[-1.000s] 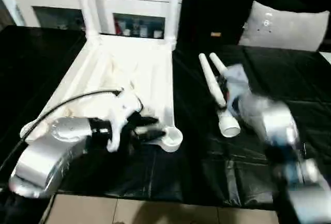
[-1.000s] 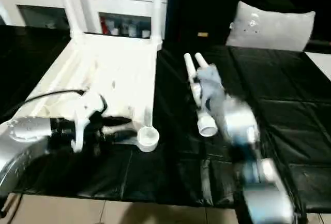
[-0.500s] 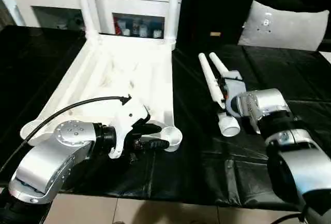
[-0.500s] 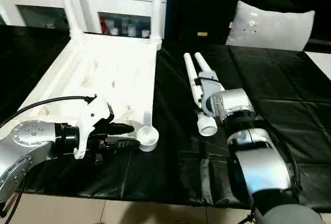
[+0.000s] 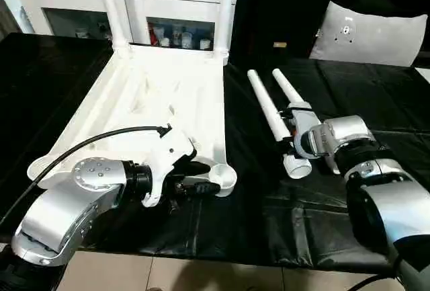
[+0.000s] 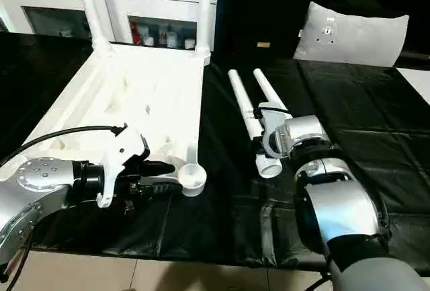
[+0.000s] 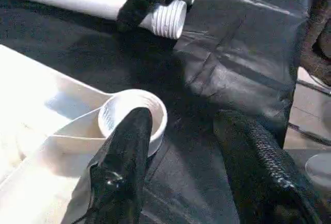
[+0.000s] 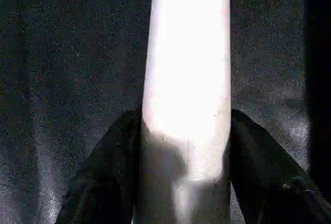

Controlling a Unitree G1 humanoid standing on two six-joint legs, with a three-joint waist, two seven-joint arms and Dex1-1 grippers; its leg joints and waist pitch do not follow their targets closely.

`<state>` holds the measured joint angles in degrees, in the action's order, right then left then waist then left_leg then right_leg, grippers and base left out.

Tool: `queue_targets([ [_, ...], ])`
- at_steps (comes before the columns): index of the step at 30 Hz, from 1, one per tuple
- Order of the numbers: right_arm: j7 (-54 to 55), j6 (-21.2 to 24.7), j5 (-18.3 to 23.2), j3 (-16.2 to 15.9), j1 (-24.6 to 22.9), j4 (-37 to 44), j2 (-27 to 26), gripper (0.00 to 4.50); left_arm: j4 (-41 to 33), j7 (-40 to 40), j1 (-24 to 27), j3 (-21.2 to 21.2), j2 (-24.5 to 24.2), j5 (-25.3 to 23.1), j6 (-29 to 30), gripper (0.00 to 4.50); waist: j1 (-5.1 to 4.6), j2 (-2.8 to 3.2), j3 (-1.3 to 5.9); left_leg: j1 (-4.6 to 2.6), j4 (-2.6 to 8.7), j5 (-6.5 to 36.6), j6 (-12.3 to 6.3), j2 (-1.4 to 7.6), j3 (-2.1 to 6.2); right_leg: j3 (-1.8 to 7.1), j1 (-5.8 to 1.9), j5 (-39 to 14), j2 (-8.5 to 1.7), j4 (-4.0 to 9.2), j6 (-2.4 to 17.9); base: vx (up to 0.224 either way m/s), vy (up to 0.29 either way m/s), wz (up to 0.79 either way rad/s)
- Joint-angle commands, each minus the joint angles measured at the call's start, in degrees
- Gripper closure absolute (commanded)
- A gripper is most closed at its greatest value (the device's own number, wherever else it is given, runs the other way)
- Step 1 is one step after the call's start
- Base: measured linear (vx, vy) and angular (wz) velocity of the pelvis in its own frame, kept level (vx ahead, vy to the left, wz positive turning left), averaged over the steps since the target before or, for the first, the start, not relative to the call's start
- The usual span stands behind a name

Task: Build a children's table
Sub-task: Pick table leg

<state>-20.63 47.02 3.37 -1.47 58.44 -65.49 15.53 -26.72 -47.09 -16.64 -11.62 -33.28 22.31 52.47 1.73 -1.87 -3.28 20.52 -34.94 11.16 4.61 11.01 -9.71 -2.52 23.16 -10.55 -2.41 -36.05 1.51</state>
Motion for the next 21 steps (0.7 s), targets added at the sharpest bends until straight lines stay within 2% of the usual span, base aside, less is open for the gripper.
queue_targets([
  [1,-0.80,0.18,-0.35,0.38,0.26,-1.45,0.37,2.38,-0.54,0.35,-1.19,-0.19,-0.21,-0.11,-0.67,2.23,-0.32,0.65,3.52,-0.10,3.43,11.57,2.65,1.31,0.16,2.47,-2.56,-16.08,-3.97,4.38,9.78,0.000,0.000,0.00],
  [6,-0.62,-0.79,-0.24,1.08,0.10,-1.75,1.15,2.57,0.54,1.15,-1.43,-0.60,1.01,-0.32,-1.59,2.23,-0.37,0.15,3.53,-0.06,3.36,11.29,2.43,1.35,0.07,2.50,-2.57,-17.16,-3.99,4.45,9.34,0.000,0.000,0.00],
  [9,0.01,-1.15,0.11,1.81,0.00,-1.57,1.32,2.59,0.85,1.92,-1.06,-0.68,1.61,-0.60,-1.95,2.23,-0.44,0.21,3.55,-0.08,3.38,11.36,2.53,1.39,0.12,2.44,-2.54,-16.83,-3.97,4.42,9.30,0.000,0.000,0.00],
  [10,0.16,-1.28,0.46,2.26,-0.13,-1.31,1.37,2.59,0.89,2.23,-0.85,-0.51,1.92,-0.54,-2.24,2.23,-0.40,0.50,3.56,-0.08,3.35,11.14,2.51,1.34,0.14,2.45,-2.55,-16.37,-3.99,4.34,9.42,0.000,0.000,0.00],
  [11,0.16,-1.28,0.46,2.26,-0.13,-1.31,1.37,2.59,0.89,2.23,-0.85,-0.51,1.92,-0.54,-2.24,2.23,-0.40,0.50,3.56,-0.08,3.35,11.14,2.51,1.34,0.14,2.45,-2.55,-16.37,-3.99,4.34,9.42,0.000,0.000,0.00],
  [13,2.09,-2.67,2.35,5.01,-1.24,1.30,1.40,2.59,2.61,4.62,-0.85,0.58,3.80,-1.56,-4.71,2.23,-0.35,1.01,3.61,-0.21,3.32,11.57,2.71,1.31,0.14,2.42,-2.48,-15.83,-3.92,4.41,9.58,0.000,0.000,0.00],
  [14,2.23,-2.91,2.50,5.22,-1.39,1.68,1.40,2.59,2.88,4.92,-0.89,0.70,4.01,-1.77,-5.12,2.23,-0.38,0.64,3.57,-0.12,3.34,11.73,2.53,1.30,0.08,2.39,-2.58,-15.67,-3.85,4.61,9.42,0.000,0.000,0.00],
  [15,2.64,-3.65,2.85,5.74,-1.77,2.52,1.34,2.59,3.33,5.59,-0.88,0.90,4.34,-2.27,-5.84,2.23,-0.31,0.94,3.66,-0.10,3.30,11.47,2.50,1.25,0.14,2.40,-2.68,-15.24,-3.83,4.52,9.36,0.000,0.000,0.00],
  [16,3.30,-3.98,3.50,6.70,-1.98,3.18,1.31,2.59,3.97,6.40,-1.04,1.06,4.66,-2.83,-6.23,2.23,-0.37,0.73,3.71,-0.02,3.32,11.11,2.35,1.21,0.13,2.35,-2.77,-14.86,-3.81,4.46,9.34,0.000,0.000,0.00],
  [17,3.79,-4.84,4.47,8.23,-2.66,5.13,1.29,2.59,5.50,8.34,-1.51,1.53,5.44,-3.90,-6.57,2.23,-0.35,1.02,3.70,-0.09,3.33,11.06,2.28,1.19,0.11,2.38,-2.77,-14.52,-3.73,4.47,9.23,0.000,0.000,0.00],
  [19,3.37,-9.73,7.63,12.07,-5.02,10.54,0.37,2.59,7.87,11.17,-2.39,2.47,6.76,-5.20,-7.37,2.23,-0.19,1.08,3.79,-0.06,3.22,10.85,2.02,1.11,0.01,2.44,-2.89,-13.99,-3.70,4.63,8.64,0.000,0.000,0.00],
  [20,1.28,-10.89,8.73,12.47,-6.90,14.81,-0.05,2.59,9.04,12.39,-2.99,3.19,7.61,-5.44,-7.73,2.23,-0.22,0.90,4.06,-0.11,3.19,9.93,1.73,1.24,0.12,2.36,-2.98,-13.04,-3.83,4.30,9.02,0.000,0.000,0.00],
  [21,-0.03,-11.63,9.41,12.72,-8.08,17.48,-0.31,2.59,9.77,13.16,-3.36,3.64,8.13,-5.58,-7.95,2.23,-0.18,1.28,3.92,0.08,3.30,9.43,1.50,1.04,0.15,2.31,-3.14,-12.26,-3.53,4.32,9.09,0.000,0.000,0.00],
])
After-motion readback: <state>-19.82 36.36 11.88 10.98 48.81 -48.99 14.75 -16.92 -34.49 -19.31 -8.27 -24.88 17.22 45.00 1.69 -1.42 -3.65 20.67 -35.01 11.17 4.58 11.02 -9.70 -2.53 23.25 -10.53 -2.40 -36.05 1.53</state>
